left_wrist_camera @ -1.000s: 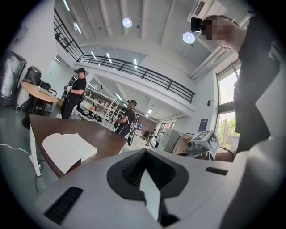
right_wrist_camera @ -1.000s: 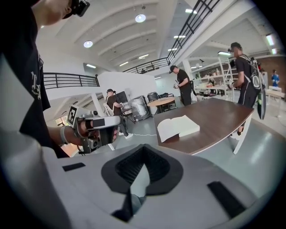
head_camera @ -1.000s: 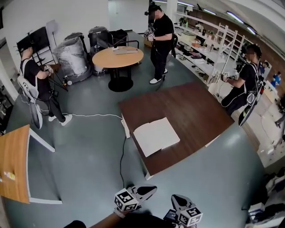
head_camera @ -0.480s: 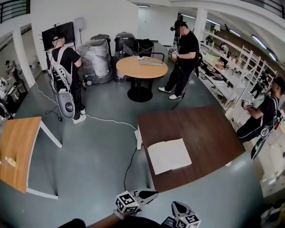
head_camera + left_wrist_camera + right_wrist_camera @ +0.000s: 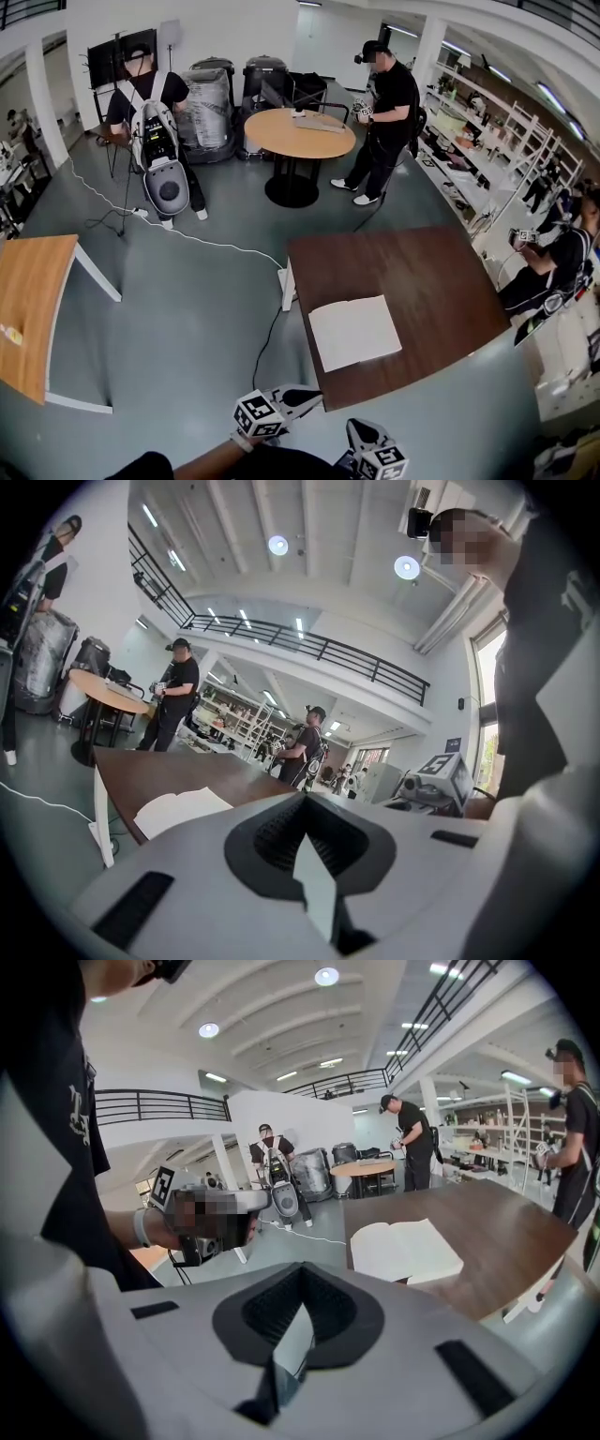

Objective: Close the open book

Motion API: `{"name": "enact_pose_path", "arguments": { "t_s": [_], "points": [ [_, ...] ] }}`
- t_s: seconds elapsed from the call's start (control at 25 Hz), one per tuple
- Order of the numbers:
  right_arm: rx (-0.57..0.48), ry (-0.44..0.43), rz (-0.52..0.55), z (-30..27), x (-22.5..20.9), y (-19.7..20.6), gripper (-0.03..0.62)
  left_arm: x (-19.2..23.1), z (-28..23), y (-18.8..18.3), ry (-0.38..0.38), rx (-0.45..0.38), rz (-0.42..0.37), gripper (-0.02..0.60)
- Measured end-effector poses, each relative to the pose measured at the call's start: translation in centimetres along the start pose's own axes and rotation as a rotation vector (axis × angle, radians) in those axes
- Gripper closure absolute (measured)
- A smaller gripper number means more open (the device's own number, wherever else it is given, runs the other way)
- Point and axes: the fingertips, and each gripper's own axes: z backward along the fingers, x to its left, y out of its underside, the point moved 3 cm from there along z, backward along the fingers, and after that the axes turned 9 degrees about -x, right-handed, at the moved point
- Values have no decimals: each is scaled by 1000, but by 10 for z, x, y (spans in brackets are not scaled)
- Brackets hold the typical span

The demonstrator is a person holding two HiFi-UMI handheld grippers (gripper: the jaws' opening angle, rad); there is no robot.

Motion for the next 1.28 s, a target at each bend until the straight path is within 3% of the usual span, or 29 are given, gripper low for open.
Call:
{"name": "enact_pose_path", "arguments": {
  "t_s": [0.92,1.28],
  "points": [
    [28,3,-28,-61,35,-37,606,57,32,-26,0,2,29,577],
    [105,-24,65,-66,45,-21,606,70,43,-28,-10,-11,46,577]
  ]
}}
